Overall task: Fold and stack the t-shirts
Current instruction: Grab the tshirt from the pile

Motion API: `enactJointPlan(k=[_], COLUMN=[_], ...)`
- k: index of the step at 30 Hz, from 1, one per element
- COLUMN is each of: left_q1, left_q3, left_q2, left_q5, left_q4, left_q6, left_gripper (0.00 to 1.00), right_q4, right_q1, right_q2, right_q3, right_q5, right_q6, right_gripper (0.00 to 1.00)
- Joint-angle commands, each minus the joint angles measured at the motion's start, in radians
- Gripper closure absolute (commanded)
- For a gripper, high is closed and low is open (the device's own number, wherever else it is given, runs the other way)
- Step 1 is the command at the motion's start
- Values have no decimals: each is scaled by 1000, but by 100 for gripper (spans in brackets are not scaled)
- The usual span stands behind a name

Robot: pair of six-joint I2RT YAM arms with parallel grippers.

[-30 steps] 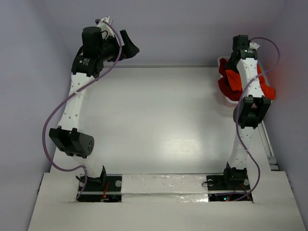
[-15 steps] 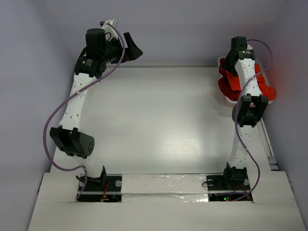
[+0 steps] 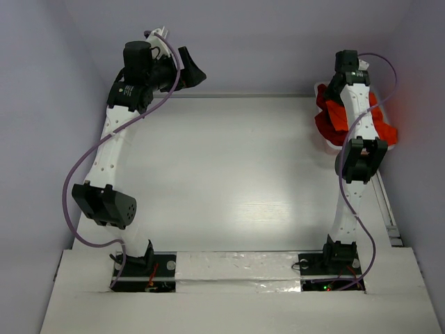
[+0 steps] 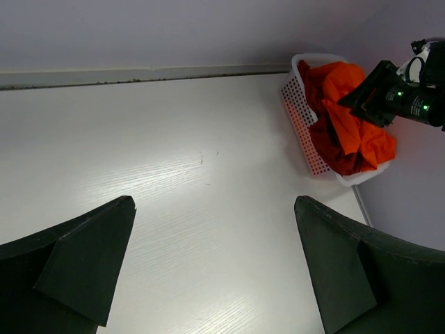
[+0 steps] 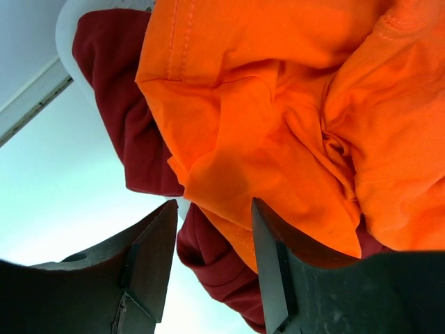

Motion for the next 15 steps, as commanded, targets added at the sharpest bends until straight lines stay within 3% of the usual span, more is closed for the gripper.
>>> enactJointPlan(k=[1, 11, 15], left_q1=[-1, -10, -10], left_q3=[-9, -18, -18], left_q2=[-40, -38, -38], left_q5=[25, 44, 38], left_q4=[42, 49, 48], left_q6=[2, -3, -1], left_gripper=[1, 1, 1], right_q4=[26, 29, 27], right_q1=[1, -9, -9], right_q2=[22, 49, 57], right_q3=[47, 56, 62], right_q5=[34, 31, 42], right_q6=[-9, -12, -11], right_gripper=[47, 32, 48])
